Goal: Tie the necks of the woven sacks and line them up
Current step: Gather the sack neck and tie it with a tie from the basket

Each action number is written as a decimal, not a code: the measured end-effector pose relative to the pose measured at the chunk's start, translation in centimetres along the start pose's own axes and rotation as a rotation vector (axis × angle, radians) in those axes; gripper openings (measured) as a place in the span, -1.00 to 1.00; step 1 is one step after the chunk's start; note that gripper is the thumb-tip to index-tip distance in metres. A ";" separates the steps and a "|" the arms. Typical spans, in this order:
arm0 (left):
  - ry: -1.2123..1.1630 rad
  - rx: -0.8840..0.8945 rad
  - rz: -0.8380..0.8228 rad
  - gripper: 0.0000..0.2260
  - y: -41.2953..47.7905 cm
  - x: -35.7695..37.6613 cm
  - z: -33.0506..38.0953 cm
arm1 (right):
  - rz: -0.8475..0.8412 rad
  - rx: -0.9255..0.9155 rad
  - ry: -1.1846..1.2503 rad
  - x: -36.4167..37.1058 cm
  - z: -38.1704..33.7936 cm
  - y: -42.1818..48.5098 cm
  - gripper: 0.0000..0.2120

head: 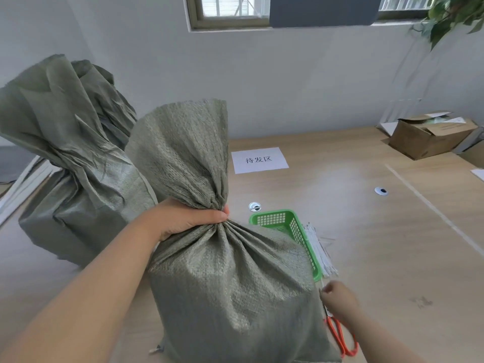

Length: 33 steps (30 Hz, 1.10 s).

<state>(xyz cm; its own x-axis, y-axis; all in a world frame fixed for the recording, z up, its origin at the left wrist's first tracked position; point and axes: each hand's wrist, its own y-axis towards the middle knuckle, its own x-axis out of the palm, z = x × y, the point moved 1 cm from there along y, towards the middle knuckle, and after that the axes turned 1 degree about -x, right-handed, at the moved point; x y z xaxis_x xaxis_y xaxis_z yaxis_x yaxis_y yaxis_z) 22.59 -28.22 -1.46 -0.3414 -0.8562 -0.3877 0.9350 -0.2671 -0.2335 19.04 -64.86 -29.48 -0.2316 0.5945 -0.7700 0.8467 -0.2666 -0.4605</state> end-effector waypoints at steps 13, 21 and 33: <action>-0.024 0.045 -0.017 -0.47 1.1 -0.4 -1.6 | 0.189 0.054 -0.182 7.3 6.6 -1.6 -0.80; -0.038 0.025 0.006 -0.70 1.1 0.0 -1.4 | 0.143 -0.002 -0.171 5.8 7.5 -0.8 -0.83; 0.010 -0.031 -0.020 -0.51 1.2 -0.6 -1.4 | 0.249 -0.229 0.888 -13.3 -8.7 -9.4 -0.90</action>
<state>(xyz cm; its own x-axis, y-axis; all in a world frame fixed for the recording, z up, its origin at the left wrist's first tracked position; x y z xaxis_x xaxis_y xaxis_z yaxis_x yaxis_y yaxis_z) 23.78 -27.40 -2.77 -0.3610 -0.8464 -0.3915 0.9245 -0.2700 -0.2690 18.27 -63.63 -11.07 0.3371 0.9253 -0.1739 0.9178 -0.3641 -0.1582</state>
